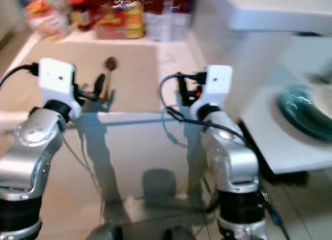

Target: Setting the table

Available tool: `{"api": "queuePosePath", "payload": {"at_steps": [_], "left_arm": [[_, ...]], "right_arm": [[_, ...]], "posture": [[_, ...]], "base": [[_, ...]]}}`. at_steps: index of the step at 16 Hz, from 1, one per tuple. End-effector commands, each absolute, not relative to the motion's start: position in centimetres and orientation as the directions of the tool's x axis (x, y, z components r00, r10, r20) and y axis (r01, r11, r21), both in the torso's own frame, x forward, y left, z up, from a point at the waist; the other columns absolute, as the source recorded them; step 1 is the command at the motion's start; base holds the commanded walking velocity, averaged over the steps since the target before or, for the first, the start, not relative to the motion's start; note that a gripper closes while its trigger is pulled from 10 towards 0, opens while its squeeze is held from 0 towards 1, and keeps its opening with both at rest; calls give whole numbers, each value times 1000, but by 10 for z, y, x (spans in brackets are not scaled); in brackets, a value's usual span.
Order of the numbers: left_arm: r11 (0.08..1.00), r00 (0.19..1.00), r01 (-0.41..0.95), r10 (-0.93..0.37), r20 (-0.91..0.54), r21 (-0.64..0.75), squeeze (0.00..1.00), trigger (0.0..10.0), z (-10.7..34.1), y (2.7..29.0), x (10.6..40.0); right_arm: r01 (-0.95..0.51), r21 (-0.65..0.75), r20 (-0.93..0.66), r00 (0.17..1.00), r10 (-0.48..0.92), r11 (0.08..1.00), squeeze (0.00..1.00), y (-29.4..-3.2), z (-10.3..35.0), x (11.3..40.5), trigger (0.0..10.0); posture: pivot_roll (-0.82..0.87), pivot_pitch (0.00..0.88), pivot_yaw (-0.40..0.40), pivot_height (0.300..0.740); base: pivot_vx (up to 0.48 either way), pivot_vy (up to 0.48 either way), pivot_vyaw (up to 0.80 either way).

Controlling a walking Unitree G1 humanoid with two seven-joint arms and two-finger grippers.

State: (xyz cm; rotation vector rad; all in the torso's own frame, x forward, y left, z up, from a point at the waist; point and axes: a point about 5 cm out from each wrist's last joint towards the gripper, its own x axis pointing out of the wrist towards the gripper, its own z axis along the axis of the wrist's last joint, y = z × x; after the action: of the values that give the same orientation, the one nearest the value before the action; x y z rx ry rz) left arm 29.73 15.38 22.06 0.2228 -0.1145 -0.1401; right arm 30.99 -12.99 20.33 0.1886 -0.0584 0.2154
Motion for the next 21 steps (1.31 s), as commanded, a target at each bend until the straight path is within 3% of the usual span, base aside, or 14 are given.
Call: {"api": "queuePosePath", "payload": {"at_steps": [1,6,7,8,12,14,15,21], "left_arm": [[963,983,119,-149,111,242,0,10000,224,156,297],[961,984,97,-131,118,258,0,10000,223,157,292],[965,985,93,-125,119,247,0,10000,223,159,290],[967,985,92,-123,120,238,0,10000,223,159,289],[932,982,89,-141,125,352,0,10000,218,153,287],[940,977,122,-170,126,317,0,10000,217,147,285],[940,974,138,-185,127,313,0,10000,218,145,284],[941,980,119,-162,114,316,0,10000,215,150,284]], "right_arm": [[-232,180,80,972,220,956,1000,-126,206,308,10000],[-275,175,58,961,269,945,1000,-122,203,313,10000],[-291,150,49,957,286,945,906,-121,202,314,10000],[-297,134,44,955,294,945,0,-121,202,315,10000],[-294,47,50,955,292,955,0,-132,208,322,10000],[-298,33,46,954,296,954,0,-136,208,324,10000],[-293,90,36,956,291,952,0,-138,207,326,10000],[-373,10,22,927,373,928,0,-132,206,327,10000]], "posture": [[7,67,-50,740],[31,64,-75,740],[32,61,-80,740],[32,61,-80,740],[27,51,-88,740],[34,42,-92,740],[33,42,-92,740],[32,52,-96,740]], "base": [[0,480,-756],[0,480,-760],[0,480,-769],[0,0,-631],[0,0,0],[277,0,0],[368,0,0],[417,0,800]]}}
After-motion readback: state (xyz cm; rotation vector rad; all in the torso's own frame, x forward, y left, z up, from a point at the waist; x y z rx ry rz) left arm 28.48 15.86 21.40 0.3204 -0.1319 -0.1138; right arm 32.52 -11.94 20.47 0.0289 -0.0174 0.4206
